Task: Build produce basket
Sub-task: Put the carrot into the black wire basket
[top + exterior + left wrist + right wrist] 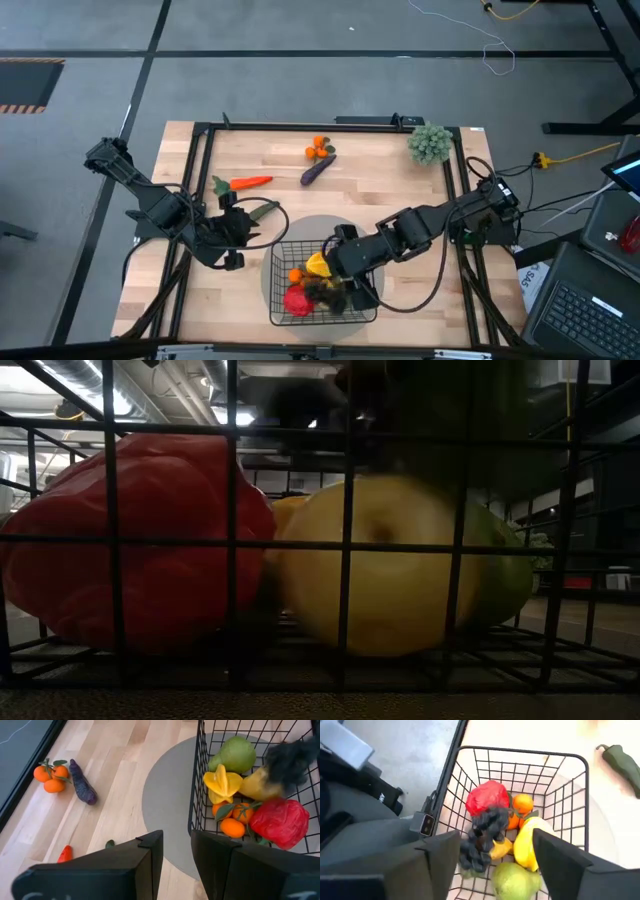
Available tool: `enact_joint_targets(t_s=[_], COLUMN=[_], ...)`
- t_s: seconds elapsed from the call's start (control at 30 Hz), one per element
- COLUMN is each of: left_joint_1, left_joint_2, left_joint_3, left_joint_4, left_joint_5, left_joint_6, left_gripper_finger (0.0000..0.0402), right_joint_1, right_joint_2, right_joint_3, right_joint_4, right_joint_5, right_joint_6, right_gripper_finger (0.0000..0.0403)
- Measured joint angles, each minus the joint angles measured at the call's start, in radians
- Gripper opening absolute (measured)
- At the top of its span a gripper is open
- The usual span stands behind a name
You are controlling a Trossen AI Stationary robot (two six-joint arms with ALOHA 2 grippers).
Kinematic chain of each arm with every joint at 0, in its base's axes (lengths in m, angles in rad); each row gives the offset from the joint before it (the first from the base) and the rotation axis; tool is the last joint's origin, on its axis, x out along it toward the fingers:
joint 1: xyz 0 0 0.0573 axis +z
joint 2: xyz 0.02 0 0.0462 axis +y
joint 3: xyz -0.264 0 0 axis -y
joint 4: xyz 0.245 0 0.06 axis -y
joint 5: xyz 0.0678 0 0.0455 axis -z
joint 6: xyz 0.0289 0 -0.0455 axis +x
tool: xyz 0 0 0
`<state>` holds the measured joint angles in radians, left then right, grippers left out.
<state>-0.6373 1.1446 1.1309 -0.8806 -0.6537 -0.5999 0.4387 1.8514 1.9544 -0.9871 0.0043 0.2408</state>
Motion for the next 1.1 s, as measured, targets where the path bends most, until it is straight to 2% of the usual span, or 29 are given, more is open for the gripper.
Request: enact_joint_targets(t_s=[0.13, 0.23, 0.47, 0.57, 0.67, 0.8, 0.93, 1.0, 1.1], left_joint_1=[0.0, 0.0, 0.0, 0.0, 0.015, 0.095, 0.213, 0.288, 0.4], left_joint_2=[0.0, 0.0, 0.0, 0.0, 0.0, 0.0, 0.002, 0.021, 0.044], left_joint_3=[0.0, 0.0, 0.0, 0.0, 0.0, 0.001, -0.001, -0.017, -0.039], left_joint_4=[0.0, 0.0, 0.0, 0.0, -0.008, -0.104, -0.234, -0.237, -0.227], left_joint_5=[0.0, 0.0, 0.0, 0.0, -0.033, -0.054, -0.01, 0.029, 0.104], left_joint_6=[0.0, 0.0, 0.0, -0.002, -0.079, -0.251, -0.397, -0.398, -0.316], left_gripper_finger=[0.0088, 0.0088, 0.0088, 0.0088, 0.0088, 0.0088, 0.0088, 0.0088, 0.009], right_joint_1=[-0.009, -0.02, -0.052, -0.064, -0.086, -0.106, -0.137, -0.152, -0.172], right_joint_2=[0.0, 0.0, -0.002, -0.072, -0.119, -0.172, -0.216, -0.228, -0.24], right_joint_3=[0.061, 0.144, 0.406, 0.354, 0.348, 0.34, 0.339, 0.338, 0.338], right_joint_4=[-0.067, -0.158, -0.461, -0.479, -0.563, -0.579, -0.586, -0.585, -0.585], right_joint_5=[-0.003, 0.028, 0.218, 0.272, 0.298, 0.41, 0.421, 0.422, 0.423], right_joint_6=[0.018, 0.016, -0.007, -0.017, 0.006, 0.018, 0.015, 0.015, 0.013], right_gripper_finger=[0.0258, 0.0261, 0.0255, 0.0255, 0.0255, 0.0254, 0.0254, 0.0254, 0.0254])
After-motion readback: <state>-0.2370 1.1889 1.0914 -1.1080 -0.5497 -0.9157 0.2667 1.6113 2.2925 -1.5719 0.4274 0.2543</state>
